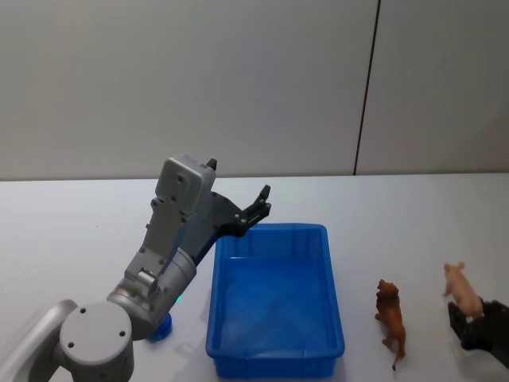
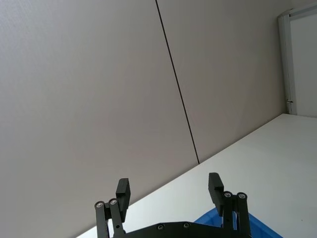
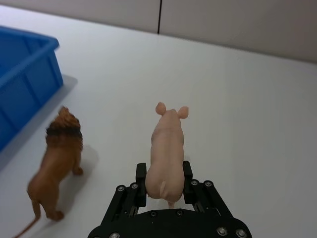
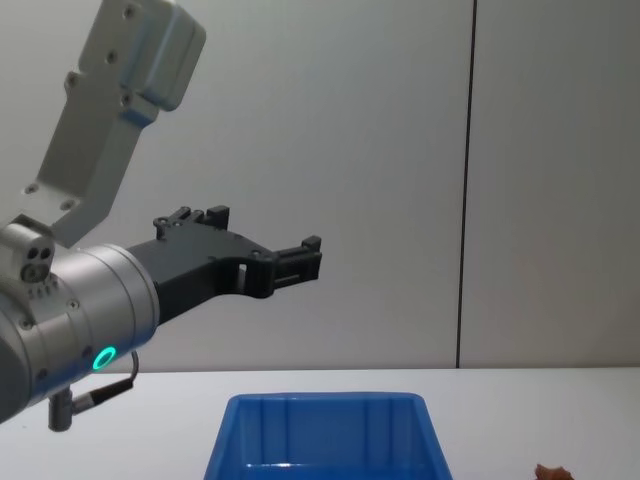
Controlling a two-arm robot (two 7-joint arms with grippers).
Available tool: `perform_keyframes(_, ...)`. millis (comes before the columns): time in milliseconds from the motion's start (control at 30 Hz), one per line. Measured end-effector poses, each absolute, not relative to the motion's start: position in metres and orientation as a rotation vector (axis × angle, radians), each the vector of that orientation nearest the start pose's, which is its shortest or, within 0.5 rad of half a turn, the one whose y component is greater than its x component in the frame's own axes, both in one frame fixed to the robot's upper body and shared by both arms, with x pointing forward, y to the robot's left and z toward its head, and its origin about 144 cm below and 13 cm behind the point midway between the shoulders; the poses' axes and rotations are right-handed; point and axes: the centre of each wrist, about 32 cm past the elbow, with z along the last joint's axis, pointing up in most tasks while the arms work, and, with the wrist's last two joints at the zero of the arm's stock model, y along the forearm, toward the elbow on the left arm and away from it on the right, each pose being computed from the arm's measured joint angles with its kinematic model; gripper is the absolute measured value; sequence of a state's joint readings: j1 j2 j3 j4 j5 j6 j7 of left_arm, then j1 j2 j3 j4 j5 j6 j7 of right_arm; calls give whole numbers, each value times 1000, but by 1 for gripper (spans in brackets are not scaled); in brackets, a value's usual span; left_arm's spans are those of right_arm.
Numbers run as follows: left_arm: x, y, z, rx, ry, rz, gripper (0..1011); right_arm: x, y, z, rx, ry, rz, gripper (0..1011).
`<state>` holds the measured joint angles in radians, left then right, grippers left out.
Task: Pick up the two dolls from the table and place them into the box.
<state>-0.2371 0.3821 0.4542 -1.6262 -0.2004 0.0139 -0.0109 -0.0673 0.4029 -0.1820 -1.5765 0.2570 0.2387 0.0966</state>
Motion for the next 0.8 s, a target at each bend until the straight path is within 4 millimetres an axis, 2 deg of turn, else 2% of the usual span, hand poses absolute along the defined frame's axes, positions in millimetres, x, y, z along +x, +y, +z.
perform_keyframes(400, 492, 198, 1204, 61, -268, 1124, 1001, 443, -279, 1147, -271, 64, -1201, 381)
perform_keyframes(800, 492, 198, 1204, 61, -267, 1124, 1001, 457, -256, 1172, -205, 12, -1039, 381)
